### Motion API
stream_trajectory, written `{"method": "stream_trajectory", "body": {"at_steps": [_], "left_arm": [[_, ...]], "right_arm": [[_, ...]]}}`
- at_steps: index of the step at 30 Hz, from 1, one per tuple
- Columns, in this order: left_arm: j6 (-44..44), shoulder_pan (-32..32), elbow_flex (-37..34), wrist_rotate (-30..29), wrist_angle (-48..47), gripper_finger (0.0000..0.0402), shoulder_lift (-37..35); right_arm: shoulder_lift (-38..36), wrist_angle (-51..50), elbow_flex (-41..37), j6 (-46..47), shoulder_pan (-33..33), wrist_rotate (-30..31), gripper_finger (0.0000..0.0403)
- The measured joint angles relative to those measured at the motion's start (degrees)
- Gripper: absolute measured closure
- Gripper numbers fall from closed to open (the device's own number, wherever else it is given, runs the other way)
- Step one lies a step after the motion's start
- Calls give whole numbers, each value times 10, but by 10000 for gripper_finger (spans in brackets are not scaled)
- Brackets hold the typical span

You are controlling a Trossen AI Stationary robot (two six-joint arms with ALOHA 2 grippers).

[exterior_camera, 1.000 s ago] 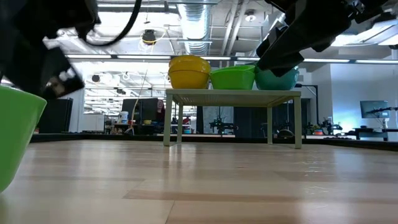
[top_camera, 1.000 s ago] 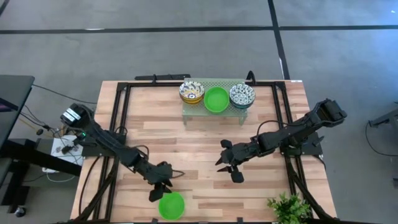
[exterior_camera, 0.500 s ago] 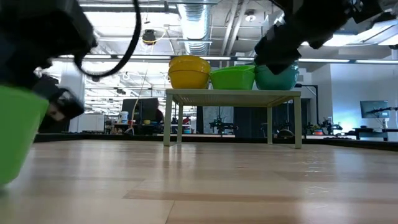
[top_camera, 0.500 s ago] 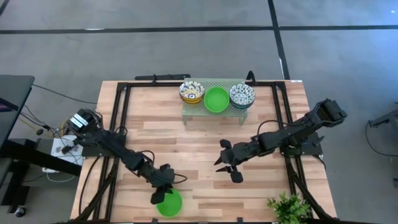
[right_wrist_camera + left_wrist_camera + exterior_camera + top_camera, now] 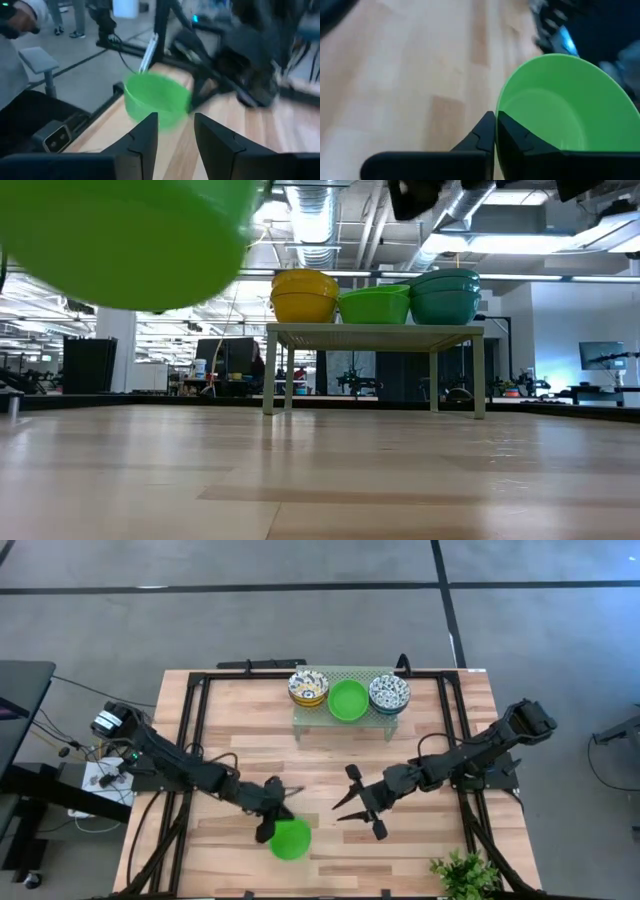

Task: Pick & Place Mini bowls
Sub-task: Stack the green bowl on the green bowl on the shelf

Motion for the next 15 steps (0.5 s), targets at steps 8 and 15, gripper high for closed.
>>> {"method": "stream_trajectory", "body": {"at_steps": [8,15], "left_arm": [[-10,89,0,-11,-1,393,4],[1,123,0,-8,-5,391,4]], "right_arm": [[67,-3,51,-156,11,1,280],[122,-195,166,-159,-13,2,280]]}}
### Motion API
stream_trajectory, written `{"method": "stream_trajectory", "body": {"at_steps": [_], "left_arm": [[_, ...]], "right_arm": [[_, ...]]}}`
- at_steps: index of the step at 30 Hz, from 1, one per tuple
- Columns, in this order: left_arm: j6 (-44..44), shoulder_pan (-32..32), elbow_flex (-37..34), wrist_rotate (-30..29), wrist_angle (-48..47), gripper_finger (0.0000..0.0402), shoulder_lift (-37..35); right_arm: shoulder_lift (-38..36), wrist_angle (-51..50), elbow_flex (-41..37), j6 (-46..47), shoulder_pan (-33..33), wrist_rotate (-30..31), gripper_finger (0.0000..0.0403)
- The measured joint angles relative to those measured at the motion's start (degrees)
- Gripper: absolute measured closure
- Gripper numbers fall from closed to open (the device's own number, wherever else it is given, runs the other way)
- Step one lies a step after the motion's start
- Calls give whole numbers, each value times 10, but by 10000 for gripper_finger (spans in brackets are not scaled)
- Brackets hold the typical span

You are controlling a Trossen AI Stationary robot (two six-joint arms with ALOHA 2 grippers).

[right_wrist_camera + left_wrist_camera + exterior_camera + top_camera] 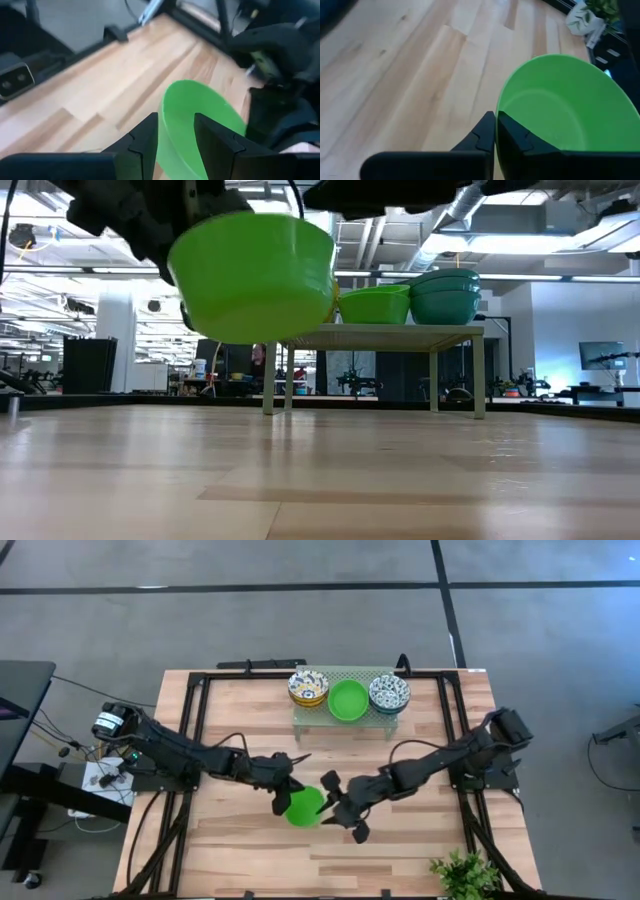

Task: Pick & Place Mini bowls
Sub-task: Stack the green bowl on the green bowl on the shelf

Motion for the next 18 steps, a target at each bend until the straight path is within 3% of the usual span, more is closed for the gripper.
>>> {"method": "stream_trajectory", "body": {"at_steps": [10,18], "left_arm": [[14,15,0,-1,-2,386,0],[44,14,0,2,-5,383,0]], "right_arm": [[82,-267,164,14,-22,0,281],[110,-308,207,-2,-33,-4,298]]}}
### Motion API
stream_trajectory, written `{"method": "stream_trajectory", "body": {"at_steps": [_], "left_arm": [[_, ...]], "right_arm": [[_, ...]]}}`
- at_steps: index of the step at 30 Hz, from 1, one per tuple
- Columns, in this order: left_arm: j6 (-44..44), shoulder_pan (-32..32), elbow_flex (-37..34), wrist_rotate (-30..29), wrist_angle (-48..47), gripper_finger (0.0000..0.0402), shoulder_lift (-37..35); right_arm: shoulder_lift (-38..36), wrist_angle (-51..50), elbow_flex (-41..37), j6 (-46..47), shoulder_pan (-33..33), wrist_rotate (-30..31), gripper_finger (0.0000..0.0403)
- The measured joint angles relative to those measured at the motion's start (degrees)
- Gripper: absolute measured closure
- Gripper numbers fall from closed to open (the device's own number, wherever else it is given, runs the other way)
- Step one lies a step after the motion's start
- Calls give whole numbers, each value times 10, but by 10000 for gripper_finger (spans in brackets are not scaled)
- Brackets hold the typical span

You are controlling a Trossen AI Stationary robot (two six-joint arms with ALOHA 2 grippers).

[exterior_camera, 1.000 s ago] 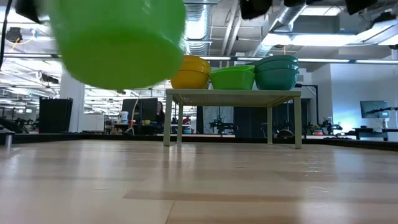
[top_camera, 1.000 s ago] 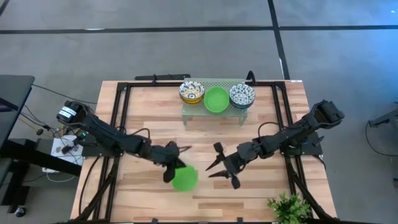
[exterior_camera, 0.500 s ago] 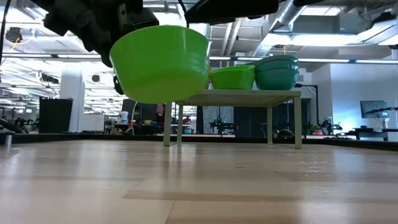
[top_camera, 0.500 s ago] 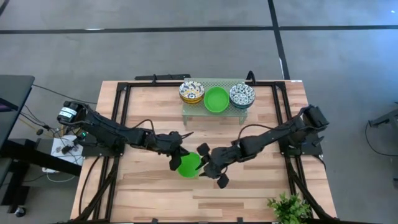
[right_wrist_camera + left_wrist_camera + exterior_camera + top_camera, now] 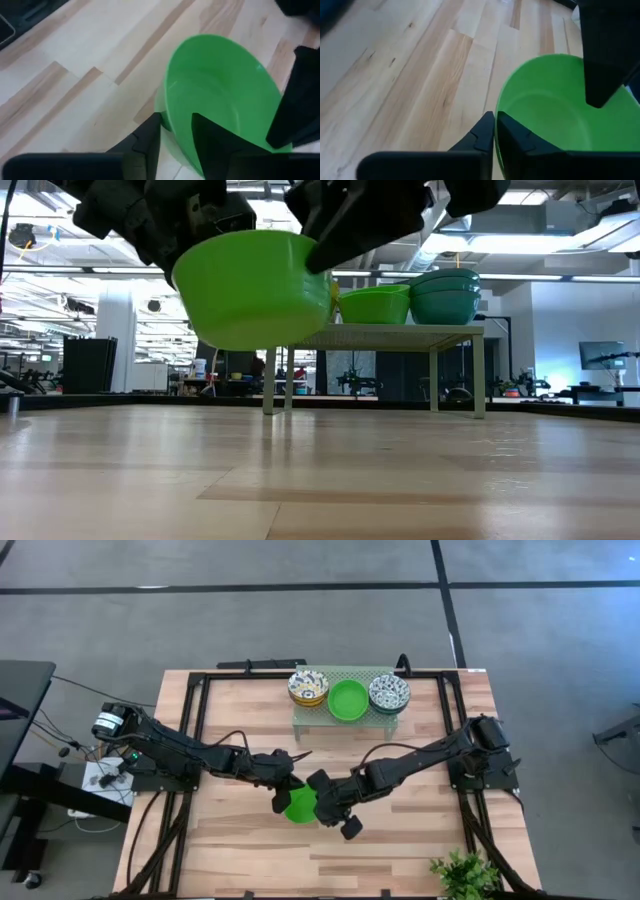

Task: Pick & Place Mini bowls
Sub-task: Stack the green bowl on the green bowl on the shelf

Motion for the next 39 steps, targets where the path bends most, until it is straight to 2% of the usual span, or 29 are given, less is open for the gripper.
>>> {"method": "stream_trajectory", "body": {"at_steps": [7,11,14,19,28,31,35,39], "left_arm": [[5,2,0,-3,9,347,0],[5,3,0,-2,8,329,0],[11,2,0,-13,10,319,0],[40,1,0,-31,13,312,-3],[78,1,0,-50,24,311,-49],[78,0,-3,-51,24,311,-70],[78,-1,-20,-52,23,311,-95],[78,-1,-34,-53,22,311,-108]], "right_arm": [[0,-19,0,-10,-6,-16,393],[0,-18,0,55,-6,-28,385],[0,-25,1,96,0,-27,397],[0,-41,0,165,22,-7,396],[-2,-67,0,248,61,101,398],[-3,-70,0,279,77,159,400],[-27,-129,15,302,94,234,398],[-51,-224,77,316,103,338,401]]}}
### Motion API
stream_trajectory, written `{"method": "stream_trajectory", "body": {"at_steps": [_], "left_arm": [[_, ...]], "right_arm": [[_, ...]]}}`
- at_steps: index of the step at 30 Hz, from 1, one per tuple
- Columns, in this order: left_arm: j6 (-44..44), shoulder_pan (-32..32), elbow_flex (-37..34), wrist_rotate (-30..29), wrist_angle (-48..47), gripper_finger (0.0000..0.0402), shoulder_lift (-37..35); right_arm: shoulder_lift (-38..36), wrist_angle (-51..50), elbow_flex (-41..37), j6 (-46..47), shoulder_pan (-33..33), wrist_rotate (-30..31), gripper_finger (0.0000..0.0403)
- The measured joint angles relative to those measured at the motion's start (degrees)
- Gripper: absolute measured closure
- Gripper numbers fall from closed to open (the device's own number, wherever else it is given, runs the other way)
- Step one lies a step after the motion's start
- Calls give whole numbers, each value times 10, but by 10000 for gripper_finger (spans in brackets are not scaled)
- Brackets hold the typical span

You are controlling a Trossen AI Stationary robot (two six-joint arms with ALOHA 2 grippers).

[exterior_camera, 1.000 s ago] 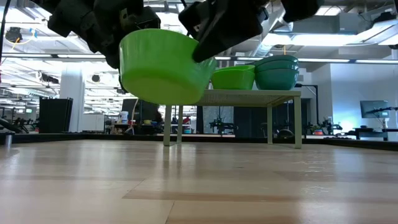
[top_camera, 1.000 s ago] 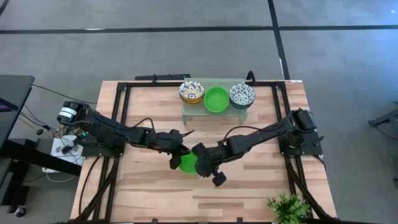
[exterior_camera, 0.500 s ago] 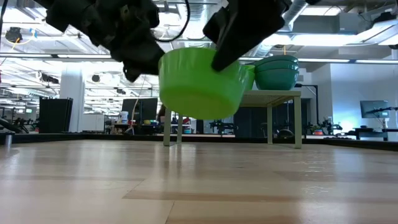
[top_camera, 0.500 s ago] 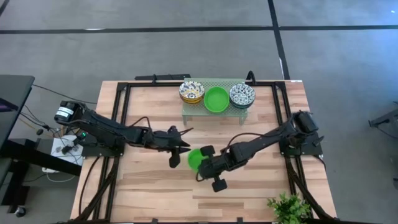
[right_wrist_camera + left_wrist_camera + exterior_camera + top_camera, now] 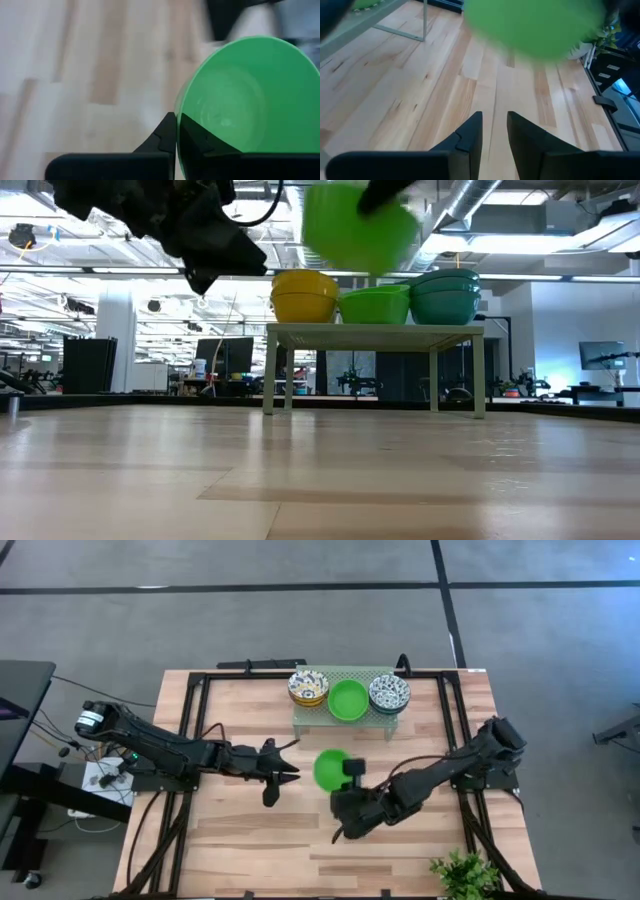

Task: Pick & Place Mini bowls
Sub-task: Stack the green bowl on the green bowl on the shelf

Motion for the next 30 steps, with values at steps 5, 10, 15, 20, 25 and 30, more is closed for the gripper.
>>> {"method": "stream_trajectory", "body": {"at_steps": [5,10,15,20,25,30], "left_arm": [[0,0,-5,0,3,311,4],[0,0,-5,0,5,311,5],[-2,0,-6,0,5,311,5],[-2,0,-19,0,6,311,5],[-19,0,-36,1,5,311,5],[-19,0,-40,1,9,311,5]], "right_arm": [[-21,-82,69,-51,-13,134,401],[-41,-124,78,-59,-79,160,401],[-39,-141,77,-59,-156,146,402],[-36,-141,77,-59,-213,69,402],[-36,-140,77,-63,-244,71,402],[-36,-134,69,-73,-268,19,403]]}}
